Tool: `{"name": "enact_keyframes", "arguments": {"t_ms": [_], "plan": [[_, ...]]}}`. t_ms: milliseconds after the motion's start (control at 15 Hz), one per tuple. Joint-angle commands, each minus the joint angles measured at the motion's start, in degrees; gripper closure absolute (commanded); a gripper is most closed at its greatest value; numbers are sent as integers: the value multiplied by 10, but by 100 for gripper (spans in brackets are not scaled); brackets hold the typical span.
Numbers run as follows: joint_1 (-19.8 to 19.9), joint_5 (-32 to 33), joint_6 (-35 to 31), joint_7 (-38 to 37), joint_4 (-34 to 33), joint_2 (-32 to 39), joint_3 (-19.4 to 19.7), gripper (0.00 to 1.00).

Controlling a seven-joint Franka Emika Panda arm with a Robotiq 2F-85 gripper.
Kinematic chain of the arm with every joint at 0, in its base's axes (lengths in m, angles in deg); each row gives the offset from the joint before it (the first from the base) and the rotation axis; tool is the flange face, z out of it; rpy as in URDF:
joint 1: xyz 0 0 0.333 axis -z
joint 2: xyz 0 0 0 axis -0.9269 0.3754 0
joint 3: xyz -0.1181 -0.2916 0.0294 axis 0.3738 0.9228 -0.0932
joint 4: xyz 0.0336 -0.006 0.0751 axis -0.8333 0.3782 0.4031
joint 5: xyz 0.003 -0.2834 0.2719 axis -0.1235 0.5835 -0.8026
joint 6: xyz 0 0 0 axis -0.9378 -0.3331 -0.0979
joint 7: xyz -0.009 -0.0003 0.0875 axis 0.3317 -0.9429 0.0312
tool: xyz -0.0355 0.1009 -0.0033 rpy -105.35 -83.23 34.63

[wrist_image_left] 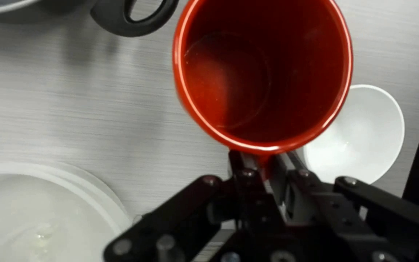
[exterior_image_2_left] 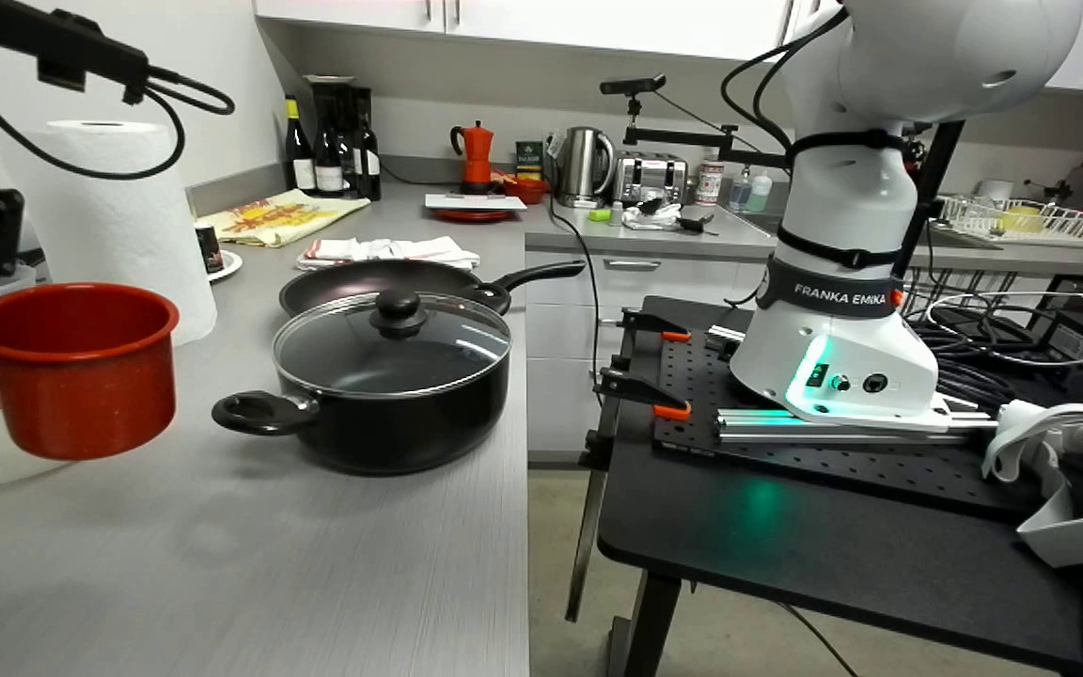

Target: Move the orange cup to the left

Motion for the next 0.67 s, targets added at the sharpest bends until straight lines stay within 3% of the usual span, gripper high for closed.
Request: {"name": "enact_keyframes", "arguments": {"t_ms": [0,333,600], "plan": [[-7,-36,4,-82,-24,18,16,96],[-7,-94,-6,-180,-31,42,23,96],[-7,-129,-16,-218,-29,59,23,96]]}}
